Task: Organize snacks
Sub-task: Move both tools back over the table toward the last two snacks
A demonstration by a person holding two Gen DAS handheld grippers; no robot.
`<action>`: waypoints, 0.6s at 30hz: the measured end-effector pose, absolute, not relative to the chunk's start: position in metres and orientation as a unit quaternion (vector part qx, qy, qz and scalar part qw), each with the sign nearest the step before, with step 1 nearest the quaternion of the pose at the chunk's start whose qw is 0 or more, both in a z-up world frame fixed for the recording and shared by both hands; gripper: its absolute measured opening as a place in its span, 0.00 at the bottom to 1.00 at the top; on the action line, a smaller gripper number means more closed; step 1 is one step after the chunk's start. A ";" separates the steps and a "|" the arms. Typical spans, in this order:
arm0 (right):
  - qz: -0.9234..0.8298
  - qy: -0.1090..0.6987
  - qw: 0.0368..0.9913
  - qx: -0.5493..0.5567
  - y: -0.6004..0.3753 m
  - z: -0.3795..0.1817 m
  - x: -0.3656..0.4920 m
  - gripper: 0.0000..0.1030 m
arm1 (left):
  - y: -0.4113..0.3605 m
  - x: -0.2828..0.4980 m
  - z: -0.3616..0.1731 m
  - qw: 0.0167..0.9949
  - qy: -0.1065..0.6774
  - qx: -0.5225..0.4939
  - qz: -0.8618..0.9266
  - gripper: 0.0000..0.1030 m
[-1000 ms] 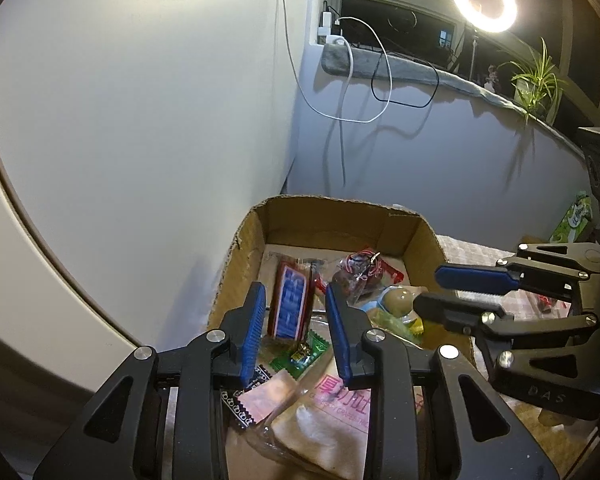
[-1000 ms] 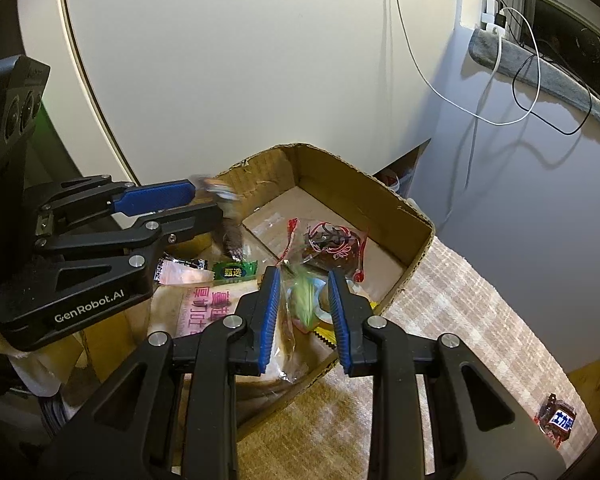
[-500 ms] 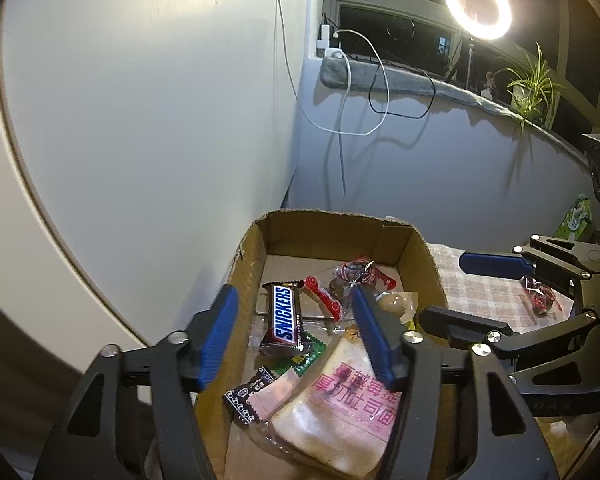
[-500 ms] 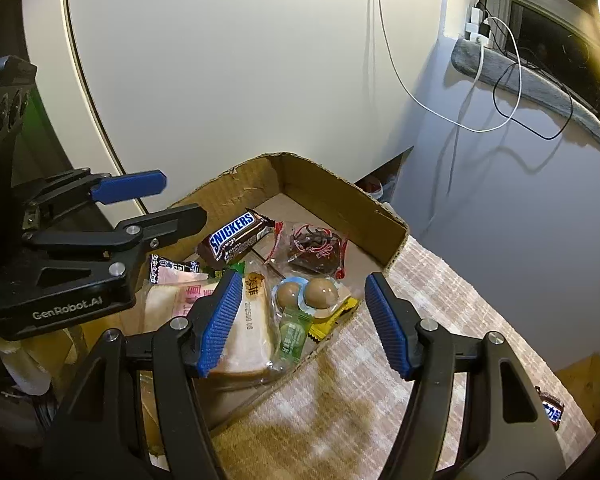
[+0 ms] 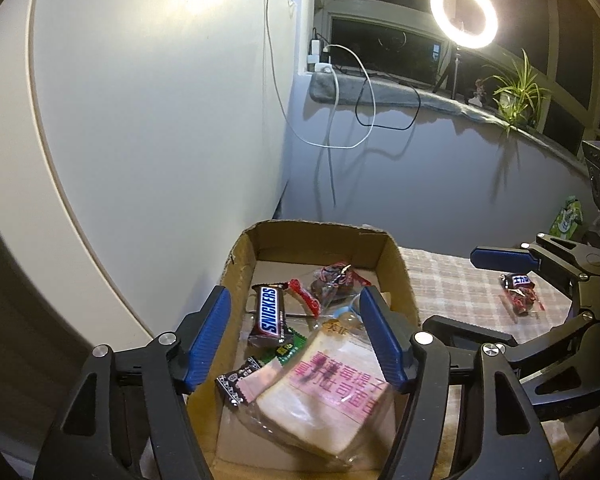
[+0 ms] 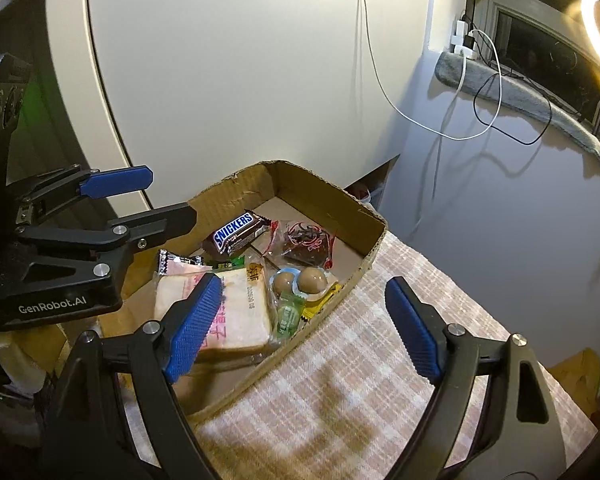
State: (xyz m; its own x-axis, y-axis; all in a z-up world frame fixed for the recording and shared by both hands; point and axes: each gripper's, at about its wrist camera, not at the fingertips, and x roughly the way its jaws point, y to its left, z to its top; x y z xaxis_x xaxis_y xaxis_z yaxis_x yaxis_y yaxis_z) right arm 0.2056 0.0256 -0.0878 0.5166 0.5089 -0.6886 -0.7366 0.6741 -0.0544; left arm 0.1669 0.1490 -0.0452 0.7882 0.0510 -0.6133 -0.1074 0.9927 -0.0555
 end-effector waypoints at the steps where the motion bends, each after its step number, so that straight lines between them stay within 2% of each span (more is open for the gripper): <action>1: 0.363 0.328 0.855 -0.172 0.023 -0.086 0.203 0.84 | 0.147 0.165 -0.044 0.945 0.321 -0.043 0.042 0.65; 18: 0.333 0.313 0.877 -0.149 -0.043 -0.072 0.173 0.85 | 0.110 0.142 -0.030 0.951 0.307 -0.034 0.010 0.67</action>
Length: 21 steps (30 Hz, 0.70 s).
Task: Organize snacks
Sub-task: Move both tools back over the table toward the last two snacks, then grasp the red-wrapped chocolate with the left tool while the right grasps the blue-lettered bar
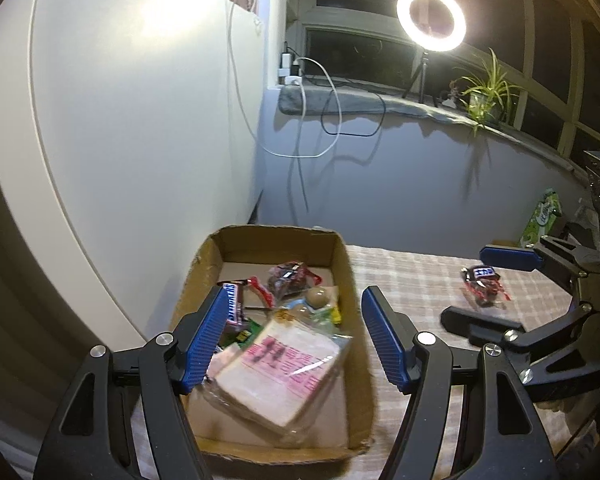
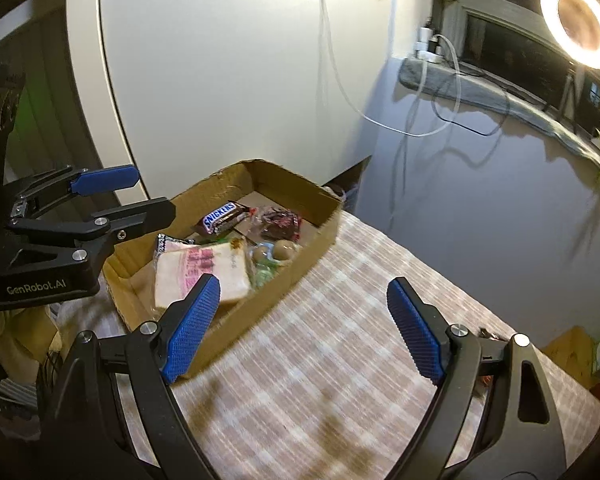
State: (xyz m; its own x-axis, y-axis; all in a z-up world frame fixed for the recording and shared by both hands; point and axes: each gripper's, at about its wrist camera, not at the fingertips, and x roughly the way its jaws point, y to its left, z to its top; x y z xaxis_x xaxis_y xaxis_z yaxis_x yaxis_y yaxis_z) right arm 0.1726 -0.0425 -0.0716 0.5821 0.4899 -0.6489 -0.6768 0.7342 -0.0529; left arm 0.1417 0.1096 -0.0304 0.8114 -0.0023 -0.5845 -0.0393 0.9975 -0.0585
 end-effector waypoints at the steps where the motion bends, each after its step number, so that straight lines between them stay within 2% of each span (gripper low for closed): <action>1: 0.328 0.313 0.879 -0.144 -0.050 -0.071 0.171 0.85 | 0.107 0.141 -0.030 0.951 0.307 -0.035 0.007 0.67; 21: 0.189 0.341 0.918 -0.071 -0.234 -0.077 0.191 0.85 | 0.017 0.158 -0.050 0.938 0.334 -0.026 -0.085 0.67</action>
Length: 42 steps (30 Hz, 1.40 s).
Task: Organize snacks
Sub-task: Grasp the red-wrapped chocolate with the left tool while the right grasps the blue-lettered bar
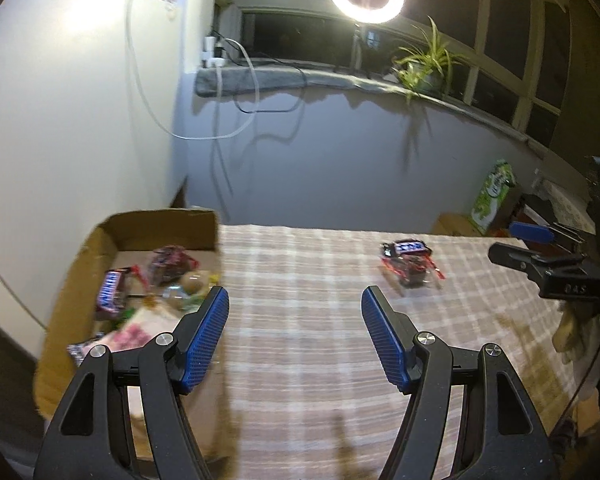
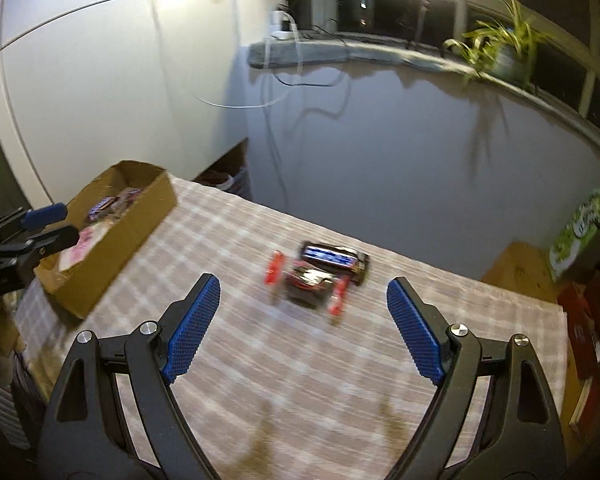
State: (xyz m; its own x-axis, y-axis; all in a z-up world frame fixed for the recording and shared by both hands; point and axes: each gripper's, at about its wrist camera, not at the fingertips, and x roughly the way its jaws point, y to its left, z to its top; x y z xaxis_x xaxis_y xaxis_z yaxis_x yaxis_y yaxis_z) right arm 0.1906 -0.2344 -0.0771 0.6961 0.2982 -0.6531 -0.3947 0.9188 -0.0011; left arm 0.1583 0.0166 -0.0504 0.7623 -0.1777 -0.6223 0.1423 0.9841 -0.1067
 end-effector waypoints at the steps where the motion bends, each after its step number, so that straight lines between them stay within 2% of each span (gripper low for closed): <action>1: 0.188 0.342 0.918 -0.072 -0.240 -0.079 0.194 0.85 | 0.011 0.160 -0.052 0.937 0.337 -0.026 -0.090 0.67; 17: 0.241 0.385 0.882 -0.129 -0.250 -0.122 0.270 0.85 | -0.083 0.214 -0.097 0.907 0.391 -0.006 -0.158 0.67; 21: 0.267 0.403 0.866 -0.129 -0.247 -0.133 0.299 0.68 | -0.100 0.232 -0.109 0.898 0.406 -0.007 -0.168 0.67; 23: 0.281 0.413 0.855 -0.137 -0.245 -0.140 0.312 0.66 | -0.107 0.240 -0.114 0.895 0.410 -0.008 -0.173 0.67; 27: 0.310 0.423 0.836 -0.161 -0.241 -0.153 0.328 0.54 | -0.115 0.255 -0.123 0.886 0.425 -0.021 -0.186 0.67; 42: 0.370 0.420 0.805 -0.198 -0.217 -0.173 0.341 0.52 | -0.138 0.269 -0.140 0.885 0.426 0.013 -0.187 0.69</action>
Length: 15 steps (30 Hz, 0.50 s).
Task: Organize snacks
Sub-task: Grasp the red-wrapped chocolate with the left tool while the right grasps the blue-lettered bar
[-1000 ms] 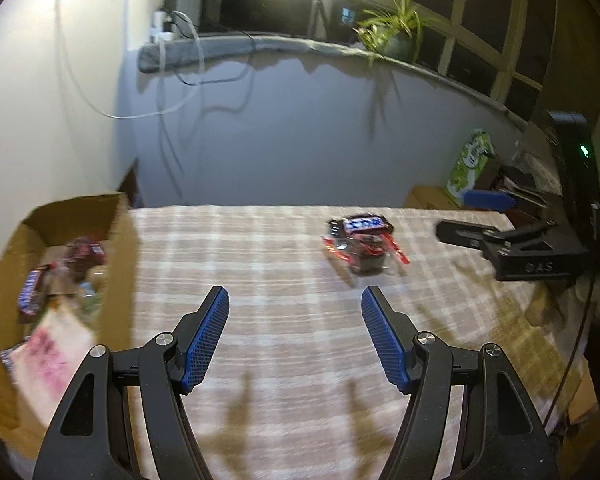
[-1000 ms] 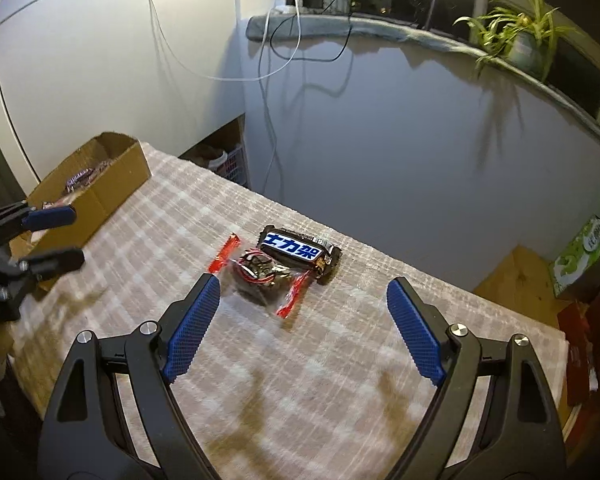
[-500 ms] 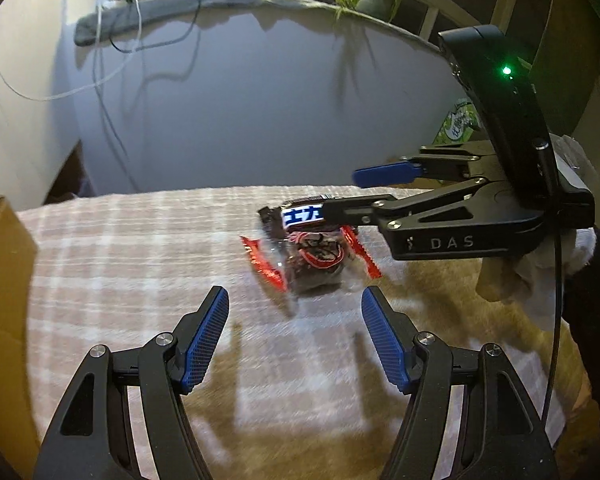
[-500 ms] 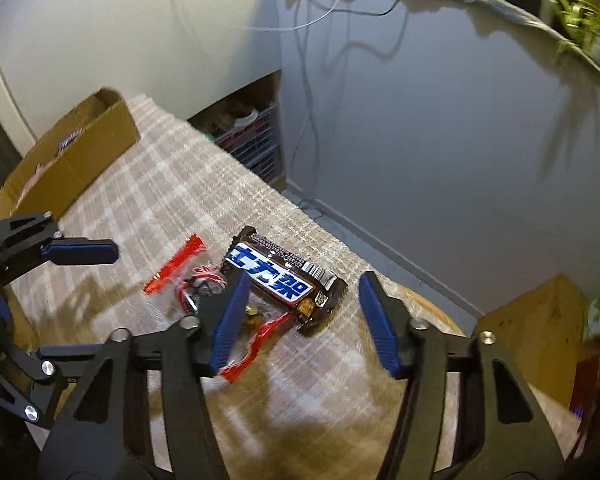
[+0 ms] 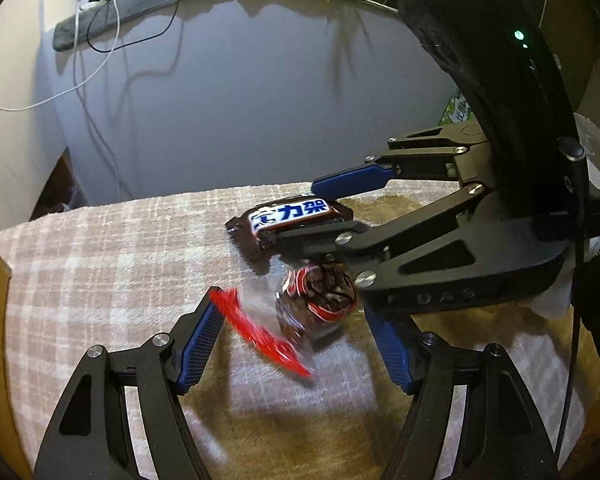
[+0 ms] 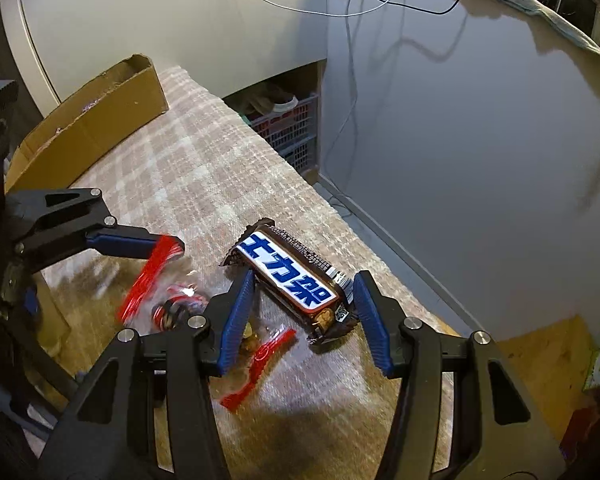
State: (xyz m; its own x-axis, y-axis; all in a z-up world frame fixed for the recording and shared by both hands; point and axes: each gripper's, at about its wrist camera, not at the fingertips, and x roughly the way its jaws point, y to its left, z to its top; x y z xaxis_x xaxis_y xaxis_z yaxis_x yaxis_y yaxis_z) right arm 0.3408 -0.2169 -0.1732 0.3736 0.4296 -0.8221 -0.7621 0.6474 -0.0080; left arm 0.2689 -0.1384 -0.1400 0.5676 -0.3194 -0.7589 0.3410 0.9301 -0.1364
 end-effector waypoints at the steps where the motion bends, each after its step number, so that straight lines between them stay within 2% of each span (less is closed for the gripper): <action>1: 0.373 0.420 0.803 -0.200 -0.214 -0.174 0.341 0.52 | -0.140 0.268 -0.140 0.886 0.425 0.015 -0.187 0.69; 3: 0.376 0.418 0.802 -0.202 -0.212 -0.175 0.340 0.52 | -0.141 0.266 -0.142 0.887 0.422 0.016 -0.186 0.69; 4: 0.377 0.417 0.802 -0.203 -0.210 -0.175 0.340 0.52 | -0.142 0.266 -0.141 0.888 0.421 0.014 -0.187 0.64; 6: 0.371 0.413 0.806 -0.206 -0.209 -0.175 0.342 0.55 | -0.143 0.265 -0.141 0.887 0.420 0.013 -0.191 0.60; 7: 0.365 0.412 0.808 -0.212 -0.207 -0.176 0.345 0.56 | -0.143 0.264 -0.142 0.887 0.420 0.012 -0.193 0.52; 13: 0.372 0.414 0.806 -0.203 -0.203 -0.180 0.353 0.57 | -0.138 0.259 -0.143 0.885 0.422 0.003 -0.198 0.42; 15: 0.371 0.412 0.808 -0.198 -0.204 -0.180 0.354 0.51 | -0.140 0.258 -0.143 0.885 0.421 0.004 -0.198 0.42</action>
State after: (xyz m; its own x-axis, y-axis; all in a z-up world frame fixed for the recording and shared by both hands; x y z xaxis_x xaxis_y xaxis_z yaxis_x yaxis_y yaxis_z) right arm 0.3538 -0.2042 -0.1800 0.3852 0.4361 -0.8133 -0.7631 0.6461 -0.0150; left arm 0.2577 -0.1400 -0.1432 0.5674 -0.3472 -0.7467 0.3542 0.9215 -0.1594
